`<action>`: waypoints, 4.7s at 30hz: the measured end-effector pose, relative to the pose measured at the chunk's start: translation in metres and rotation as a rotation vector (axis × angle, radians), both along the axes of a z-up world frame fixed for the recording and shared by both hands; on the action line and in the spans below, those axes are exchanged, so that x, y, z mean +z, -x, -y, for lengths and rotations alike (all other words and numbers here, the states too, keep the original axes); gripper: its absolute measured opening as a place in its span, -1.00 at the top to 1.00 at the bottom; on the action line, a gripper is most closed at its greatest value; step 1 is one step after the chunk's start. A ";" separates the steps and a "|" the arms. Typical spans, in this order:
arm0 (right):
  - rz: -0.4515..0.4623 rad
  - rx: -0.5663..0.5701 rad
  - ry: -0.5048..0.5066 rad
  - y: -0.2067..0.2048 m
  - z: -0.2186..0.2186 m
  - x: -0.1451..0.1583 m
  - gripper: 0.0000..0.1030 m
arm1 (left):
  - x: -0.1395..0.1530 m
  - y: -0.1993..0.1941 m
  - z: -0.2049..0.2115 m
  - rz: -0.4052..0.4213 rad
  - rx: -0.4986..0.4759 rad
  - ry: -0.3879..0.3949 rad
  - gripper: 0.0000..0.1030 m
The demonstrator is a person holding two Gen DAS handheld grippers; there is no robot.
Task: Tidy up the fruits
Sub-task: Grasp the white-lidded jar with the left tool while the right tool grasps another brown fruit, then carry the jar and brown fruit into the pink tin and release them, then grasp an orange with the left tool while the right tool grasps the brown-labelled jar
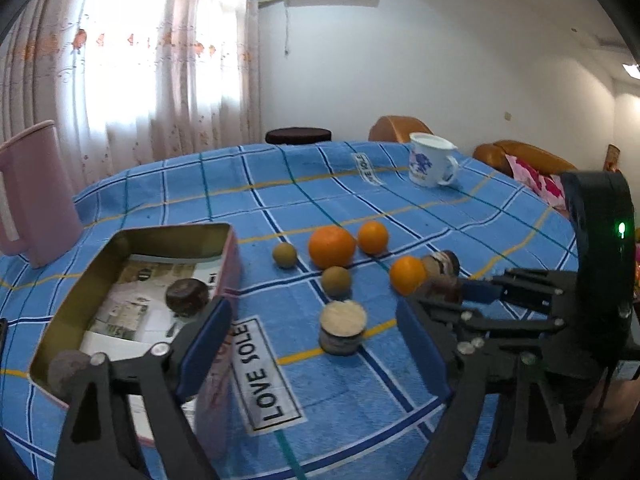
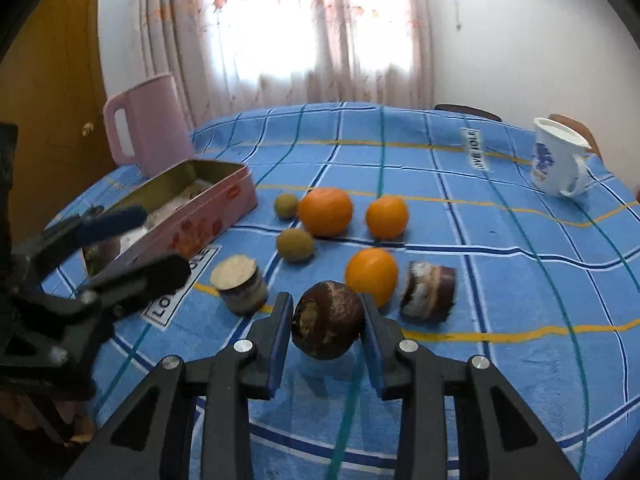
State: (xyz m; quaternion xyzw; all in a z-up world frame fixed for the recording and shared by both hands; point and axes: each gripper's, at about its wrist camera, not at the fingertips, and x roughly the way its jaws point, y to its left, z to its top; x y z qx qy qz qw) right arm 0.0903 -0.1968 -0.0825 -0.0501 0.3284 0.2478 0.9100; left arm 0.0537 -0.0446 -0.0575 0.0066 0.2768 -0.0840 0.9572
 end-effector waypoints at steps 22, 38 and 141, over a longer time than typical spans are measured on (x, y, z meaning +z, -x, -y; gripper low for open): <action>0.047 -0.051 0.027 -0.006 0.018 0.003 0.32 | -0.029 -0.049 0.018 -0.233 -0.076 0.040 0.15; 0.139 -0.024 0.011 0.009 0.018 0.009 0.32 | -0.022 -0.041 0.005 -0.175 -0.085 0.130 0.30; 0.151 0.290 0.020 0.005 -0.125 0.035 -0.11 | 0.028 -0.019 -0.146 0.063 0.282 0.115 -0.35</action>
